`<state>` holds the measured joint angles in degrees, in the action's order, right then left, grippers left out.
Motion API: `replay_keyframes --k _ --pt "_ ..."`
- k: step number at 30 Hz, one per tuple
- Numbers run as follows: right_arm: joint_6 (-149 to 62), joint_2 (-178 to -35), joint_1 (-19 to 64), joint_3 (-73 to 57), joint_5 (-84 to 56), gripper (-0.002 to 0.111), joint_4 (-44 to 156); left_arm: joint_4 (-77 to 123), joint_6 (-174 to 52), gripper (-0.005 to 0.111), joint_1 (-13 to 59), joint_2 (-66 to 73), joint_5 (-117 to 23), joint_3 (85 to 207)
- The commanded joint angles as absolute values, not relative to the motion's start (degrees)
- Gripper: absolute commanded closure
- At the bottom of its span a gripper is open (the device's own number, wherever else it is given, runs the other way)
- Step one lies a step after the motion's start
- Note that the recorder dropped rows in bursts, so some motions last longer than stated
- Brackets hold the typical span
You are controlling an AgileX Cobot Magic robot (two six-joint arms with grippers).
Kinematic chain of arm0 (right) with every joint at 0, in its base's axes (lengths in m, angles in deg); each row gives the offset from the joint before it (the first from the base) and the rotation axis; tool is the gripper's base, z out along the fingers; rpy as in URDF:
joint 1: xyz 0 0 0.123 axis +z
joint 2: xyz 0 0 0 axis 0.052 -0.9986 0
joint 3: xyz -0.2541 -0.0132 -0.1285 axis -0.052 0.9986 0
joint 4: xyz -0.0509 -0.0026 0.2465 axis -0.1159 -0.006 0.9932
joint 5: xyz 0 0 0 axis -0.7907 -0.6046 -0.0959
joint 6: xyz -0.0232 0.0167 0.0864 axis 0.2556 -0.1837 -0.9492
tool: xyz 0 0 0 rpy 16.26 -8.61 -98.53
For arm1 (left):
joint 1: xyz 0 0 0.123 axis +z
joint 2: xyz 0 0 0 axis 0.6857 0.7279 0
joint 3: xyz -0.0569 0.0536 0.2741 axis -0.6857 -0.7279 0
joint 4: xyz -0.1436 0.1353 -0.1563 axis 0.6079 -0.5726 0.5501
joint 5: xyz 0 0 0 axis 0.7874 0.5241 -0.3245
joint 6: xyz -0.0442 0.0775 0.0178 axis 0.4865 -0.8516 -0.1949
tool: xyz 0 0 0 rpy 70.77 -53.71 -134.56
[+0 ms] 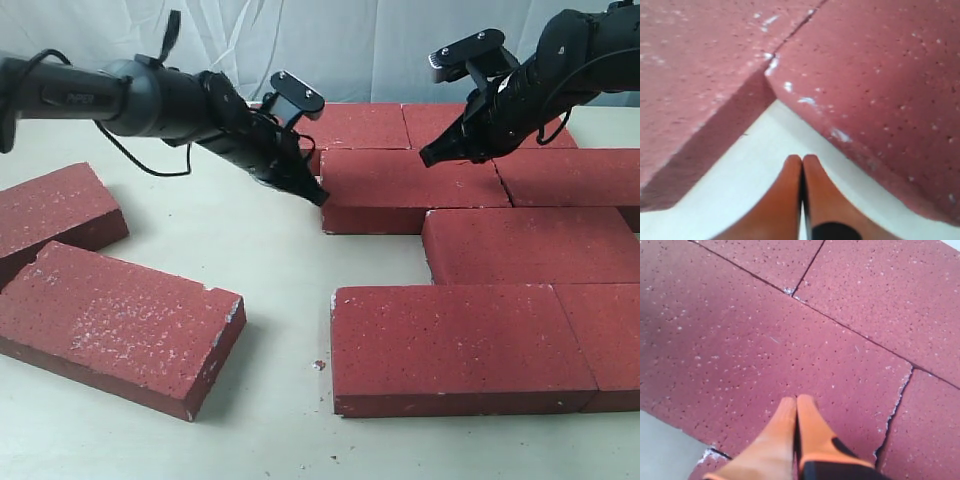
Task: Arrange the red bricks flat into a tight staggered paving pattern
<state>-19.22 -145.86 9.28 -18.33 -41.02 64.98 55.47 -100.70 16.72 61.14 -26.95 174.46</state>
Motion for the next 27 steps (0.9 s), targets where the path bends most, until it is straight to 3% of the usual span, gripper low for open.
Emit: replay_keyframes --k 1,9,14,27 --pt "-18.94 -145.57 9.17 -18.09 -40.22 0.109 65.31 54.08 -100.01 0.106 20.62 56.37 -23.49 174.49" --pt "-17.76 -145.57 9.65 -18.09 -40.37 0.109 70.40 44.23 -91.45 0.106 29.01 46.96 -8.04 174.49" --pt "-16.24 -145.47 12.80 -18.09 -40.82 0.109 70.90 34.42 -81.54 0.106 33.67 39.81 9.48 173.61" --pt "-1.03 -145.47 26.44 -21.77 -58.03 0.109 75.39 33.68 -80.42 0.106 41.75 28.28 6.42 155.23"
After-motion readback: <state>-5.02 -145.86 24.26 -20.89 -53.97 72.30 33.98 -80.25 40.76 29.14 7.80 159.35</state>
